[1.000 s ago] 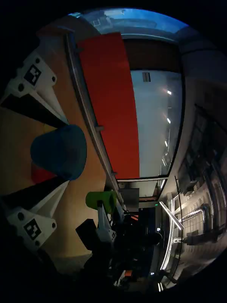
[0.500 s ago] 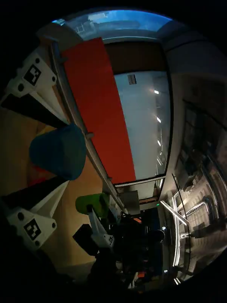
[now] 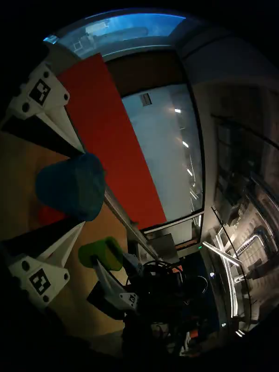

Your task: Pour water

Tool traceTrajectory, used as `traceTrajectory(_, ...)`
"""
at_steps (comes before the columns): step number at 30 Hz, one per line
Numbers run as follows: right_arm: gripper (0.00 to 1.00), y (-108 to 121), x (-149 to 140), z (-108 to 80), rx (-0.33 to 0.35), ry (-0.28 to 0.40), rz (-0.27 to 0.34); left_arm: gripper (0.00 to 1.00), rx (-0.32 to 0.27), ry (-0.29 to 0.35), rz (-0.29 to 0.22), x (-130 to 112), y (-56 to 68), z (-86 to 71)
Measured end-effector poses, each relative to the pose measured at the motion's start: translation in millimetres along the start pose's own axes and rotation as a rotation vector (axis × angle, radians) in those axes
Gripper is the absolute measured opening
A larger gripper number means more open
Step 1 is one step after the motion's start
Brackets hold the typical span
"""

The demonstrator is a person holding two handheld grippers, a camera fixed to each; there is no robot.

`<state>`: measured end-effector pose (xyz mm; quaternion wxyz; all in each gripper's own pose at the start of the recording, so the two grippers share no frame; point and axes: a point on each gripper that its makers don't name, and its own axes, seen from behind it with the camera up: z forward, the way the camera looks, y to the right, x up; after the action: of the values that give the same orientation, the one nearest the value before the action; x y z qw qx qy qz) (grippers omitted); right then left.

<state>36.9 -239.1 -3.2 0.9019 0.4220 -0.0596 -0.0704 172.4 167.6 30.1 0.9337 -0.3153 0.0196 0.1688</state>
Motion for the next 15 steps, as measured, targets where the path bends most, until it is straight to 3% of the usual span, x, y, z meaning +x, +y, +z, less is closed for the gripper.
traceTrajectory(15,0.91,-17.9,-2.3,11.7,0.049,0.001,0.002,0.85,0.013,0.018,0.150,23.8,0.0,6.8)
